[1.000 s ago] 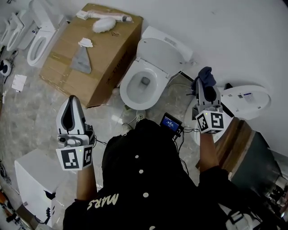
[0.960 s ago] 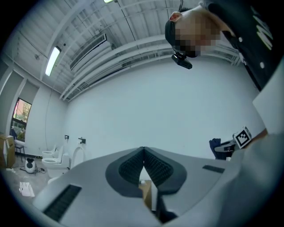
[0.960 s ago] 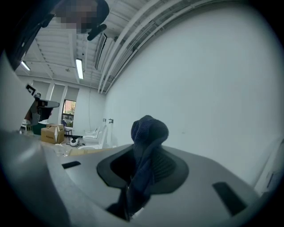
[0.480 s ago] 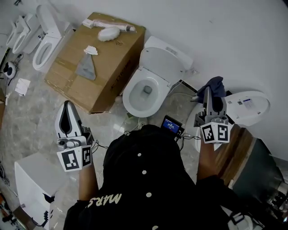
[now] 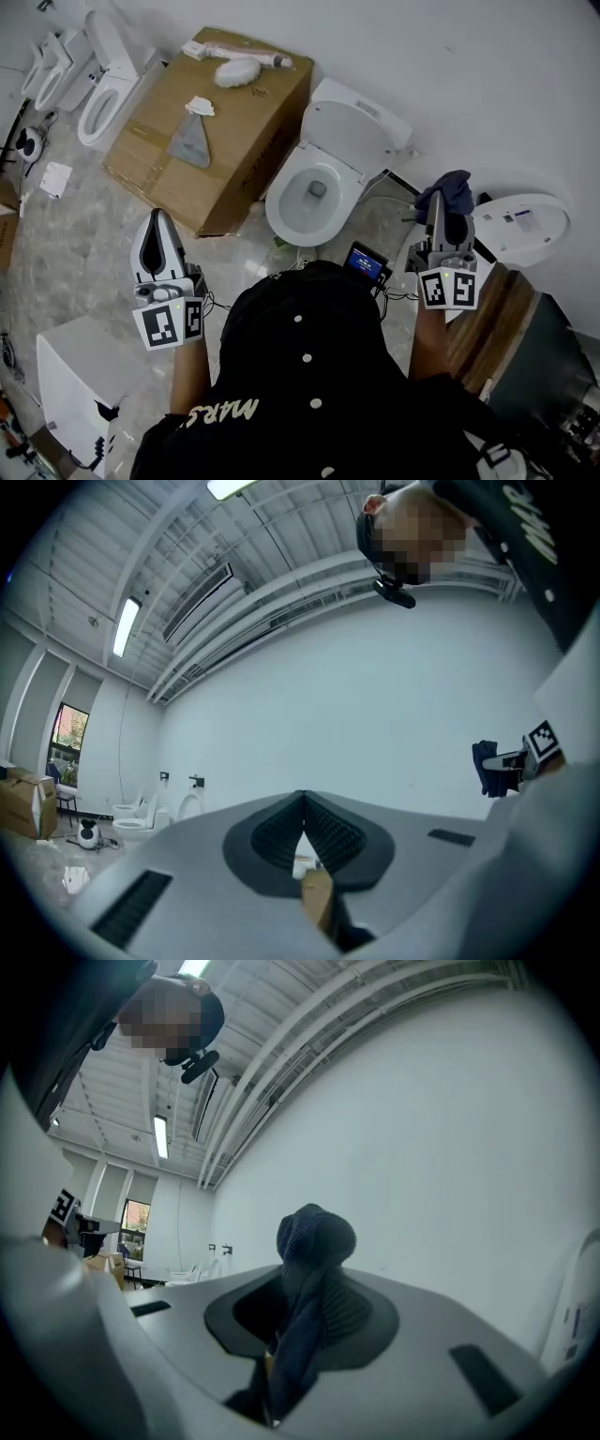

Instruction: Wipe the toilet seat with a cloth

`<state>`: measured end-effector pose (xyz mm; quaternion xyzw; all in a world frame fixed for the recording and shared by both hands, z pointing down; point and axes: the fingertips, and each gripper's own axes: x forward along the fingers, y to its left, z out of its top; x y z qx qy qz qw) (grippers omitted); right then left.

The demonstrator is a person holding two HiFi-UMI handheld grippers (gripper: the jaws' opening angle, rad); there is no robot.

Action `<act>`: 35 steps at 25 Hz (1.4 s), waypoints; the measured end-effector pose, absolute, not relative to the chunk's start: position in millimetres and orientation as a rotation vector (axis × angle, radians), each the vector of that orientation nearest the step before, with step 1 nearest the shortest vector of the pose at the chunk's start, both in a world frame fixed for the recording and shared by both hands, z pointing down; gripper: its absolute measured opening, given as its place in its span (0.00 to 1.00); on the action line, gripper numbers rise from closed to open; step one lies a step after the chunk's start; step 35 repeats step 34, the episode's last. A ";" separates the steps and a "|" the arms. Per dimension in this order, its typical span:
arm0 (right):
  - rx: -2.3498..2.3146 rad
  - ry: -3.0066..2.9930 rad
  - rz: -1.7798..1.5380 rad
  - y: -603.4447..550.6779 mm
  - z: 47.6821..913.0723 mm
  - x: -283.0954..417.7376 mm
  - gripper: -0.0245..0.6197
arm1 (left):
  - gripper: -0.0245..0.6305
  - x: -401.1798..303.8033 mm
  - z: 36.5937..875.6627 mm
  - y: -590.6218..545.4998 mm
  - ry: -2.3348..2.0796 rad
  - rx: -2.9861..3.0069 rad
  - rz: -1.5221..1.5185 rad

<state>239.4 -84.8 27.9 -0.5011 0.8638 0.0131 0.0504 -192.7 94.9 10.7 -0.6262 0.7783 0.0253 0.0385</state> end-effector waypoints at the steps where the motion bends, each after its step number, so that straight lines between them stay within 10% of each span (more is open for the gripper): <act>1: -1.525 2.633 0.039 -85.3 28.3 237.5 0.17 | 0.05 -193.0 9.1 93.2 2.380 -1.922 0.079; 35: -1.461 2.717 0.044 -89.5 33.0 199.9 0.17 | 0.05 -191.7 4.0 85.9 2.343 -1.949 0.085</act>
